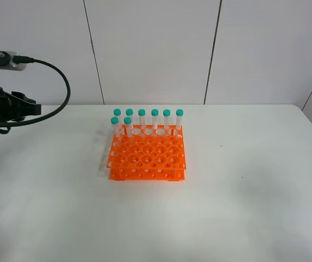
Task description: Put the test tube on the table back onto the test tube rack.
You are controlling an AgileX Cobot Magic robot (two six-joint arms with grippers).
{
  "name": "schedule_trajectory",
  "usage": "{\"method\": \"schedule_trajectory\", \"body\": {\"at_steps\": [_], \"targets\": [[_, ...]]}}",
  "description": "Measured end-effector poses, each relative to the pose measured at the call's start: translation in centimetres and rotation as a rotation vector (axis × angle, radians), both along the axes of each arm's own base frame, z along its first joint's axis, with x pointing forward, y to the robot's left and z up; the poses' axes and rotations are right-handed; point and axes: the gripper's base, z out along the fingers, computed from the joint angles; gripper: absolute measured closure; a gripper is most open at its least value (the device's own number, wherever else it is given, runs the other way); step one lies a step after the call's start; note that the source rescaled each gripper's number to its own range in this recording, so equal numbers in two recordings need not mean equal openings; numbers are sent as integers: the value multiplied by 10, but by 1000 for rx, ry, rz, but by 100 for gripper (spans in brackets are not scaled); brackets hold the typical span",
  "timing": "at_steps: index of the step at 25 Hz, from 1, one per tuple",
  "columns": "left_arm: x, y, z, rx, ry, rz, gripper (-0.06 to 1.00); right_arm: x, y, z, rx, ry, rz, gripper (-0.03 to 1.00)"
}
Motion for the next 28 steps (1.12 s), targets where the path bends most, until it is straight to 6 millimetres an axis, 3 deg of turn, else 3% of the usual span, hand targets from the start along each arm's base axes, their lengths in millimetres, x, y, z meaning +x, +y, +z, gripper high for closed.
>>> {"method": "schedule_trajectory", "body": {"at_steps": [6,11,21,28], "targets": [[-47,-12,42,-68,-108,-45,68,0,0,0,0,0,0,2],[-100,-9,54,-140,-193,-46,68,0,0,0,0,0,0,2],[-200,-8,55,-149,-198,-131,68,0,0,0,0,0,0,2],[-246,-5,34,-97,-49,-159,68,0,0,0,0,0,0,2]]}}
